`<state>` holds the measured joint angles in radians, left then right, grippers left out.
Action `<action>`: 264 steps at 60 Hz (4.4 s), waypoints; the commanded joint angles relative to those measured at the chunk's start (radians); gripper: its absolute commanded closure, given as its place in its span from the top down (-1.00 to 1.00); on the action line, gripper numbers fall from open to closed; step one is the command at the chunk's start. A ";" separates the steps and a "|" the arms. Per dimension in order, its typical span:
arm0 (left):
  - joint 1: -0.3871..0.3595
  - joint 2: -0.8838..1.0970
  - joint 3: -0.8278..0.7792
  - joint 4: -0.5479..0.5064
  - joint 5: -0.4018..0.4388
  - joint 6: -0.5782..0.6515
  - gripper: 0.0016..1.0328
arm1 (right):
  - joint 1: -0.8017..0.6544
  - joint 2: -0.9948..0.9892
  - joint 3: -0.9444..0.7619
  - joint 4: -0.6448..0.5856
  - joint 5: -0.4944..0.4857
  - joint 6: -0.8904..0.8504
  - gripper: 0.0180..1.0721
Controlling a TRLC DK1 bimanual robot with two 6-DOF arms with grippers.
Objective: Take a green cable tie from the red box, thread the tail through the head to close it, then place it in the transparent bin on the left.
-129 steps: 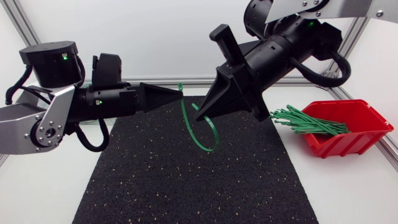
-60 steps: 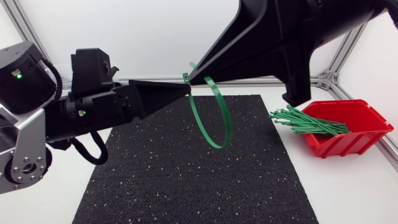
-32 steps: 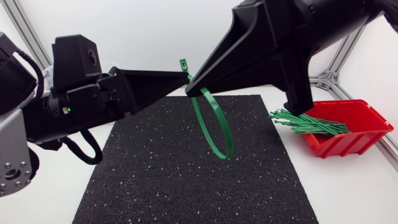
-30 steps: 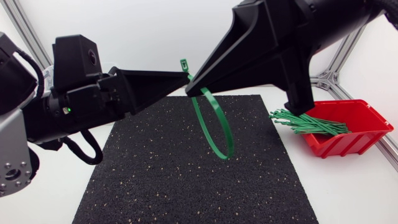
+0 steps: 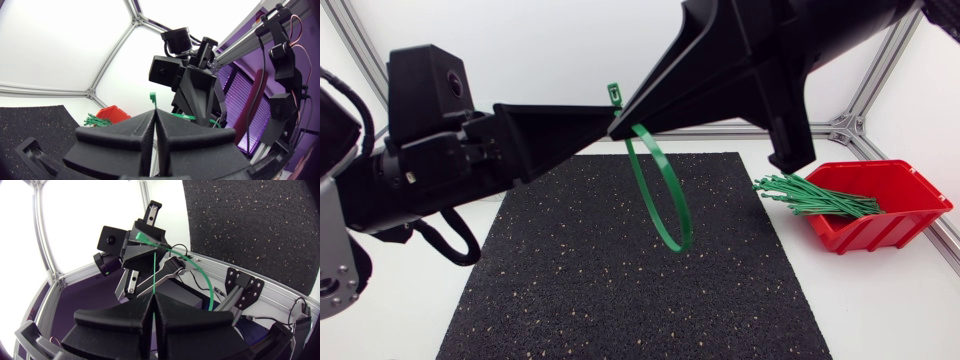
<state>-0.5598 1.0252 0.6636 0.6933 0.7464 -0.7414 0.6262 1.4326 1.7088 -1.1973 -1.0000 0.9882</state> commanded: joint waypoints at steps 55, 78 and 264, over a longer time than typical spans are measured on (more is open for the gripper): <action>-0.015 -0.037 -0.015 0.017 -0.009 -0.018 -0.94 | -0.016 0.058 0.100 -0.004 -0.006 0.026 -0.89; 0.028 0.010 -0.001 0.022 -0.010 -0.004 -0.94 | -0.013 0.032 0.100 -0.002 -0.006 0.026 -0.89; 0.029 -0.016 0.007 0.025 -0.013 -0.003 -0.94 | -0.008 0.043 0.025 0.093 0.018 0.044 -0.88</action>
<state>-0.5377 1.0199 0.6628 0.6937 0.7273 -0.7403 0.6136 1.4803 1.7557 -1.1221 -0.9909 0.9958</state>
